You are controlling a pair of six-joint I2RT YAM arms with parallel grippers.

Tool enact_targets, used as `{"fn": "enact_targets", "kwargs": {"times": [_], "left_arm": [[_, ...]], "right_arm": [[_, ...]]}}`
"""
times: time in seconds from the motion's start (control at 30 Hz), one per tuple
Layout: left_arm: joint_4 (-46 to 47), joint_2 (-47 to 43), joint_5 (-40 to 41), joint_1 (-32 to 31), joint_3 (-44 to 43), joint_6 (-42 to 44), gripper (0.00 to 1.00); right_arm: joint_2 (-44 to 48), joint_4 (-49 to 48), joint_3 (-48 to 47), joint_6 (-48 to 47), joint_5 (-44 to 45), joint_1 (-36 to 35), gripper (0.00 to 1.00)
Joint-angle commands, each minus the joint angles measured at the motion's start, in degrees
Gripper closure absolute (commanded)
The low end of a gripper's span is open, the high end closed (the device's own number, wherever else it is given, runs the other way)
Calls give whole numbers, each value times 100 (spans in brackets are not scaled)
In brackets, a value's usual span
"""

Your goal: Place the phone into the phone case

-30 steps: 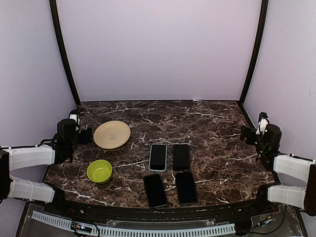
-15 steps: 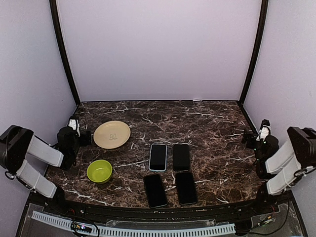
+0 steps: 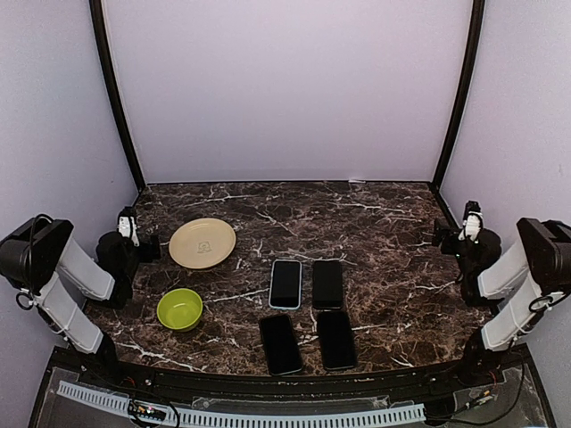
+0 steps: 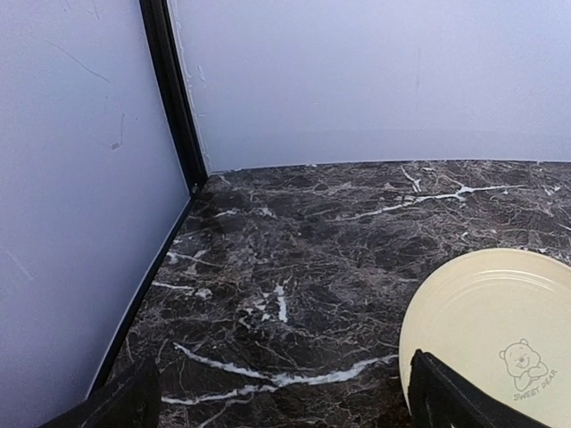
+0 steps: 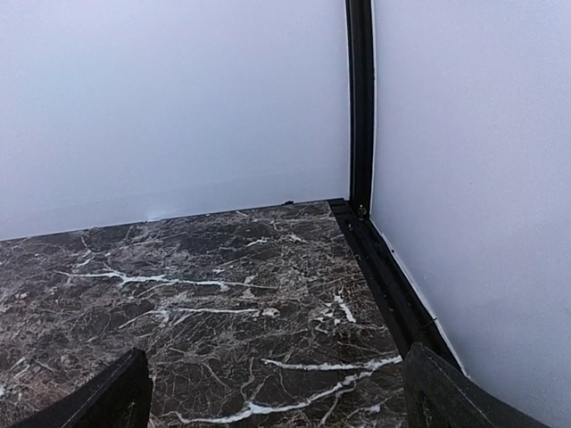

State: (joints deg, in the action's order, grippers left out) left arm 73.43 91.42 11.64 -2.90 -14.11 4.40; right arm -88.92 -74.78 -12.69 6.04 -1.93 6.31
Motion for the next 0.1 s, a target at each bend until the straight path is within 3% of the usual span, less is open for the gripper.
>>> {"fn": "enact_targets", "kwargs": {"times": [0.0, 0.07], "left_arm": [[185, -77, -175, 34, -49, -39, 1], [154, -95, -168, 35, -52, -48, 1]], "right_arm": [[43, 129, -96, -116, -4, -79, 1], [46, 94, -71, -127, 9, -86, 2]]}}
